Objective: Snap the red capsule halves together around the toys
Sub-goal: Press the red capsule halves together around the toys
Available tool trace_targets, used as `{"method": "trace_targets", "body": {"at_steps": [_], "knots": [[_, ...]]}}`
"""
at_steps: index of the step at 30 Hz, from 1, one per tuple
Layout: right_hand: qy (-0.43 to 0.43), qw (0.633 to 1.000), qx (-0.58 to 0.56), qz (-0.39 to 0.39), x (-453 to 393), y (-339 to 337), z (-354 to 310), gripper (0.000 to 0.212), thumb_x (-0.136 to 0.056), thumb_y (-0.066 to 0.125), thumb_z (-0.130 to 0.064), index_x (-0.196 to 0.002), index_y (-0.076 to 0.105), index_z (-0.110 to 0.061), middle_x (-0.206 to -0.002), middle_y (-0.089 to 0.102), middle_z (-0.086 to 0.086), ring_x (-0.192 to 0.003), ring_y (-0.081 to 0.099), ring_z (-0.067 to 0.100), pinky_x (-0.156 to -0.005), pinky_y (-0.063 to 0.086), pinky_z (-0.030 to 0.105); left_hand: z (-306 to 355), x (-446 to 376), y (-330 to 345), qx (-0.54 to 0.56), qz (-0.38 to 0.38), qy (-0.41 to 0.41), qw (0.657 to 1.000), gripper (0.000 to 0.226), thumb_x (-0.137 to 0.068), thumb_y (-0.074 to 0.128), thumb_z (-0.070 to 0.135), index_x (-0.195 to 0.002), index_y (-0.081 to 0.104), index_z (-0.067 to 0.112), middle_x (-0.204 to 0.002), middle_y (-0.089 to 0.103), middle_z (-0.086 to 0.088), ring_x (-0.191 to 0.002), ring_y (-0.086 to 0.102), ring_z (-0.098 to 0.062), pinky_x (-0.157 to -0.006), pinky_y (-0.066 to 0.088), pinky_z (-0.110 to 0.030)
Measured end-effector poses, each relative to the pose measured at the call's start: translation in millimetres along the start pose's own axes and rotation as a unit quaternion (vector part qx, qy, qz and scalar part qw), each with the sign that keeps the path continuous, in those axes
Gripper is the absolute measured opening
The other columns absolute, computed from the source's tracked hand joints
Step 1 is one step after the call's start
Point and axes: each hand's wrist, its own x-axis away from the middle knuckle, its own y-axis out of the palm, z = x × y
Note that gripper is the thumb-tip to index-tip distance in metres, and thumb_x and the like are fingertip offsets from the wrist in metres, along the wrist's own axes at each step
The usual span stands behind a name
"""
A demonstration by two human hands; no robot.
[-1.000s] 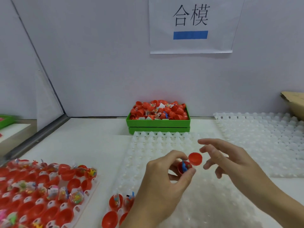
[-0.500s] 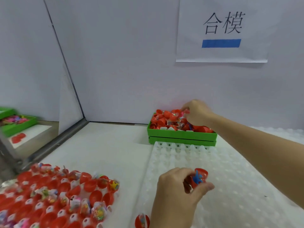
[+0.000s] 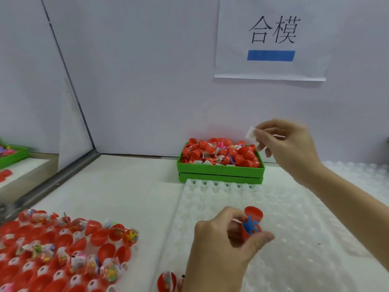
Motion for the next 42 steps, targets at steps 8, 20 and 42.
{"method": "trace_targets", "body": {"at_steps": [8,20,42], "knots": [[-0.052,0.988,-0.045,-0.135,133.6,-67.6,-13.3,0.02,-0.083,0.072,0.0,-0.079,0.076,-0.019,-0.078,0.076,0.003,-0.071,0.072,0.015,-0.062,0.055,0.023,10.9,11.3,21.4,0.044,-0.054,0.047,0.996,0.029,-0.051,0.082,0.05,-0.072,0.071,0.034,-0.072,0.074,0.01,-0.062,0.067,-0.005,-0.063,0.052,-0.012],[-0.157,0.958,0.096,-0.22,142.1,-78.0,6.5,0.051,-0.074,0.066,0.027,-0.075,0.078,-0.023,-0.09,0.068,-0.007,-0.084,0.066,0.007,-0.069,0.05,0.01,8.4,15.6,28.5,0.01,-0.122,0.06,0.991,0.03,-0.058,0.081,0.048,-0.085,0.072,0.038,-0.074,0.073,0.012,-0.066,0.069,-0.008,-0.068,0.056,-0.02],[-0.039,0.983,0.073,-0.164,153.0,-73.7,-9.6,0.016,-0.084,0.065,-0.041,-0.095,0.064,-0.03,-0.078,0.065,-0.004,-0.076,0.063,0.017,-0.057,0.049,0.028,9.8,16.2,22.9,0.023,-0.086,0.07,0.994,0.04,-0.056,0.09,0.048,-0.088,0.072,0.032,-0.073,0.074,0.007,-0.064,0.069,-0.01,-0.065,0.055,-0.018]]}}
